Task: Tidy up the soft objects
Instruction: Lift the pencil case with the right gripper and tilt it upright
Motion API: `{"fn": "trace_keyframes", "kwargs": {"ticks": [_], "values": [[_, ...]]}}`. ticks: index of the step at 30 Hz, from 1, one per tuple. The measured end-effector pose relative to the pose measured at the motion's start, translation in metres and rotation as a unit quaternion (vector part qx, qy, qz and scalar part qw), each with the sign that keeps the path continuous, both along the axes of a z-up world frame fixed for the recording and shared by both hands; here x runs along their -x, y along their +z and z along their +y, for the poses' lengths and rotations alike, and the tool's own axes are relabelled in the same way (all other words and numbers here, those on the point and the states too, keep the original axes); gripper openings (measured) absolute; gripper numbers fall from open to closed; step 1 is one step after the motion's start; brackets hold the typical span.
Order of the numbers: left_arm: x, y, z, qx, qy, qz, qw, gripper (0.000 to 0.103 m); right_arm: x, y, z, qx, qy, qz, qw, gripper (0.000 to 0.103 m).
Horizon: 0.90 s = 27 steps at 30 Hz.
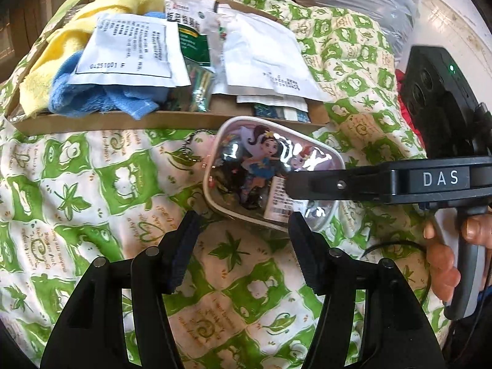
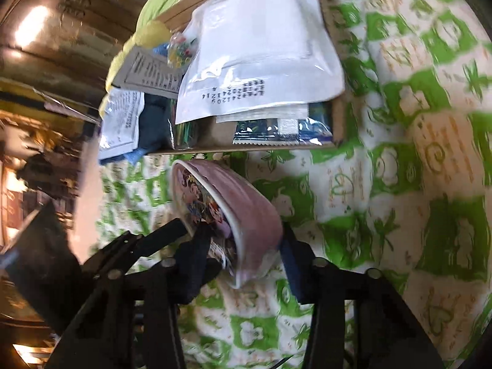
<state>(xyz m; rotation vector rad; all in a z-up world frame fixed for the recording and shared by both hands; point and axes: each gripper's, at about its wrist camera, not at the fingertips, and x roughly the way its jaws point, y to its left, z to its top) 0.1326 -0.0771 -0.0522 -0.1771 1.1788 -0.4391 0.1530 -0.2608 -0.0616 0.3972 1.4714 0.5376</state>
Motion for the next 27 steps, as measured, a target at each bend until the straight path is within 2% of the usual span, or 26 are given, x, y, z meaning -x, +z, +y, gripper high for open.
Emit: {"fn": "trace_keyframes", "kwargs": {"ticks": [3,5,9,15,18,20,21,22,25,27], "values": [[-0.003,-0.006,-0.003,-0.009,-0.005,-0.001,1.0000,0.060,0.005,-0.012,-0.007,-0.019,-0.017,0.016,1.000,0.042],[0.000,-0.004,-0.014,-0.027,-0.023,-0.022,0.9991,0.062,0.004,-0.024,-0.013,-0.046,-0.039,0.038,0.997,0.042],[0.001,0.000,-0.018,-0.038,-0.033,-0.040,0.9979,0.062,0.003,-0.034,-0.030,-0.105,-0.081,0.084,0.988,0.038],[0.006,0.004,-0.016,-0.050,-0.030,-0.040,0.9975,0.062,0.007,-0.031,-0.034,-0.116,-0.087,0.090,0.985,0.036],[0.010,0.006,-0.016,-0.077,-0.031,-0.056,0.9950,0.062,0.009,-0.027,-0.022,-0.095,-0.070,0.067,0.991,0.038],[0.007,0.001,-0.017,-0.092,-0.031,-0.052,0.9939,0.062,0.011,-0.018,0.000,-0.056,-0.056,0.034,0.996,0.042],[0.006,-0.003,-0.017,-0.096,-0.034,-0.044,0.9939,0.062,0.011,-0.010,0.005,-0.025,-0.047,0.015,0.998,0.054],[0.005,-0.007,-0.019,-0.098,-0.036,-0.033,0.9940,0.062,0.012,-0.002,0.011,0.006,-0.035,-0.007,0.999,0.070],[0.006,-0.009,-0.019,-0.109,-0.040,-0.031,0.9927,0.062,0.014,0.016,0.030,0.074,0.021,-0.052,0.996,0.083],[0.006,-0.007,-0.018,-0.110,-0.042,-0.030,0.9926,0.062,0.018,0.024,0.051,0.126,0.093,-0.087,0.984,0.083]]}}
